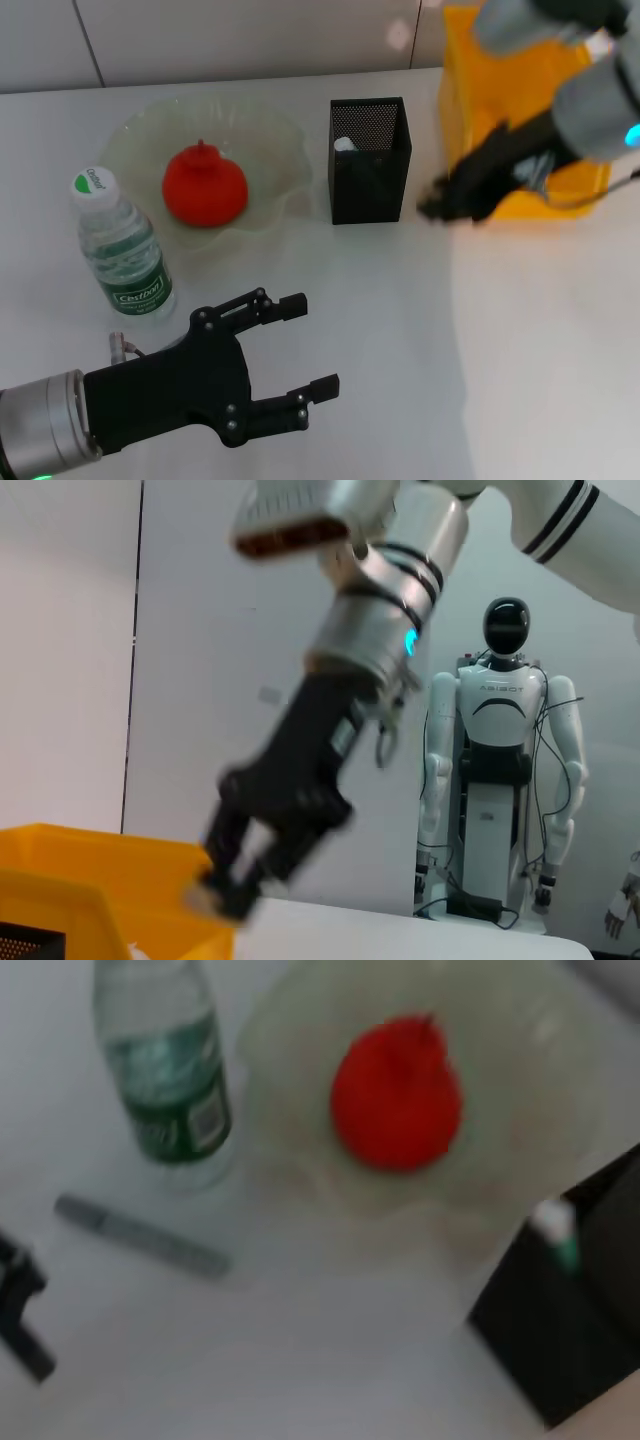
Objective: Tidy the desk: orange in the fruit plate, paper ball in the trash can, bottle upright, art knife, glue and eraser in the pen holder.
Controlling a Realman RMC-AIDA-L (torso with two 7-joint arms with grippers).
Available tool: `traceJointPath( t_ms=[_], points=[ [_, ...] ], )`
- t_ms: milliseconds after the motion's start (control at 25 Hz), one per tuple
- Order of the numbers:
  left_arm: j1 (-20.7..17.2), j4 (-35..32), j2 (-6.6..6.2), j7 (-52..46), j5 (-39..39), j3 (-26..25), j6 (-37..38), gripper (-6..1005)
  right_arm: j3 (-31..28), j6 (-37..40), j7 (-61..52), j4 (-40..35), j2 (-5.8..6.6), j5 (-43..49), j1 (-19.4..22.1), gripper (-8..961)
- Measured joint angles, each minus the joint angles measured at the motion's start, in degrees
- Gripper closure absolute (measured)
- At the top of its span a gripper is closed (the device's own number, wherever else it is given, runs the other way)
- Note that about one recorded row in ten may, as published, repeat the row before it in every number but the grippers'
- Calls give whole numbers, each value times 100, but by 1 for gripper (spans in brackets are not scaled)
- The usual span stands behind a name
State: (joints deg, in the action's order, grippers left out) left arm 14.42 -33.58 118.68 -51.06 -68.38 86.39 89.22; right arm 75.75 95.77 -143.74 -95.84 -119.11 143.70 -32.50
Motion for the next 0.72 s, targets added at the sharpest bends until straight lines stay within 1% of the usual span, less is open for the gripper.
traceJointPath(
  t_ms=[120,240,480,520,560,680,720],
  points=[
    [-1,4,4,0,0,7,5,198,-442,-479,114,-127,6,-1,-34,653],
    [3,7,6,0,0,16,20,198,-686,-955,200,123,16,59,-201,645],
    [6,9,6,0,0,30,46,198,-725,-1552,357,935,17,139,-565,629],
    [6,9,6,0,0,28,53,198,-715,-1692,401,1206,17,149,-662,626],
    [6,9,6,0,0,25,58,198,-715,-1692,401,1206,17,149,-662,623],
    [3,9,6,0,0,18,67,198,-699,-1900,485,1605,12,183,-781,615],
    [3,9,6,0,0,18,68,198,-667,-2046,527,1864,8,197,-850,613]
  ],
)
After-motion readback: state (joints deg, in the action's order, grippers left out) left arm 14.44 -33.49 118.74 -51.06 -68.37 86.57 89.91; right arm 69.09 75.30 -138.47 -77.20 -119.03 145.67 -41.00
